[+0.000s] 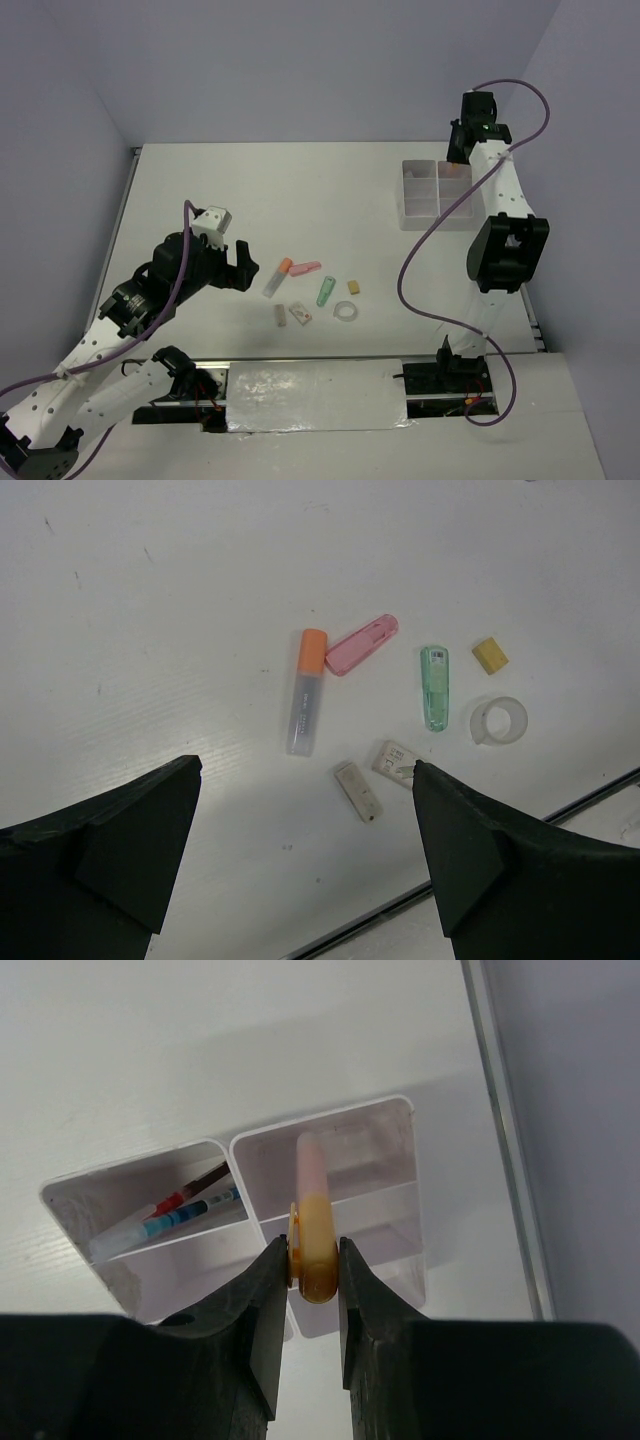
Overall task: Sort the stationery into containers
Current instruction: Place the pen in the storage box, then pick up the pen from the center of the board.
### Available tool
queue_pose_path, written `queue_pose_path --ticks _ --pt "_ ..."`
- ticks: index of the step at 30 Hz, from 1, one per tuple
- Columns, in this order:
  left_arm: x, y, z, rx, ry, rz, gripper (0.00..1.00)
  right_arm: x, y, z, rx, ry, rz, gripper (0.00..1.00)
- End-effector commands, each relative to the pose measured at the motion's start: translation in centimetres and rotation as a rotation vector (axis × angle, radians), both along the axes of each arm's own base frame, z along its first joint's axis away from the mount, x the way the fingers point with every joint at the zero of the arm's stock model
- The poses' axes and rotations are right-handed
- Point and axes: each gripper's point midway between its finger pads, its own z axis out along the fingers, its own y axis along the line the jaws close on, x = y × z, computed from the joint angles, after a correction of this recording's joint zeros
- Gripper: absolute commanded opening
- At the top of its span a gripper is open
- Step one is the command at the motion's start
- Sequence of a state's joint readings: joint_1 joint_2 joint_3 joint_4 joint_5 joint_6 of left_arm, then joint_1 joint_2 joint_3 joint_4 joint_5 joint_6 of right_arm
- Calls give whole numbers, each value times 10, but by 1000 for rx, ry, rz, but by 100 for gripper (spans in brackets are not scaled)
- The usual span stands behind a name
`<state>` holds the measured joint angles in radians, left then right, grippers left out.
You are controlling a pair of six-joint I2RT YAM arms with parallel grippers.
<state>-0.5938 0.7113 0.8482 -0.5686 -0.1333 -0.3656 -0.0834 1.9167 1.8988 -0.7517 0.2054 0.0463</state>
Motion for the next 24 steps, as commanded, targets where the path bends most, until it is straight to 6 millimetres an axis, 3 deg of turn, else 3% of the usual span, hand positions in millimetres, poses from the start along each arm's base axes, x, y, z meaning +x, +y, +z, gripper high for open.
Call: queue_pose_path --ticks 1,3,4,6,7,9,13,16,17,18,19,21,22,24 --pt "4 -3 7 -4 -33 -14 99 9 -5 1 -1 -37 -8 16" --pt "3 -3 6 -3 -34 -15 99 9 -4 -9 5 -16 -6 32" --pt "3 -3 6 -3 -32 -18 99 8 -2 -11 12 -13 -1 53" --pt "3 -4 6 -2 -34 -21 99 5 1 -10 28 -26 6 70" --pt "4 -3 5 0 -30 -15 99 3 6 -1 42 -52 18 99" --pt "4 -3 5 3 -28 -12 99 0 8 9 51 -88 25 100" --pt "6 3 7 4 -34 23 99 -14 28 53 50 -195 53 100" --pt "8 8 7 7 -38 55 99 -29 40 72 35 -228 53 100" --pt "9 9 6 13 -33 65 99 -35 63 67 39 -216 96 100" --pt "9 8 5 15 -27 68 99 -46 75 83 47 -264 115 100" --pt "10 8 5 14 -25 68 99 -52 108 72 58 -269 188 100" --pt "11 10 3 17 -16 84 99 -70 140 81 89 -326 237 100" --pt "11 11 4 17 -17 94 99 -80 172 64 105 -301 303 100" --pt "12 13 4 18 -11 113 99 -94 195 52 127 -273 325 100"
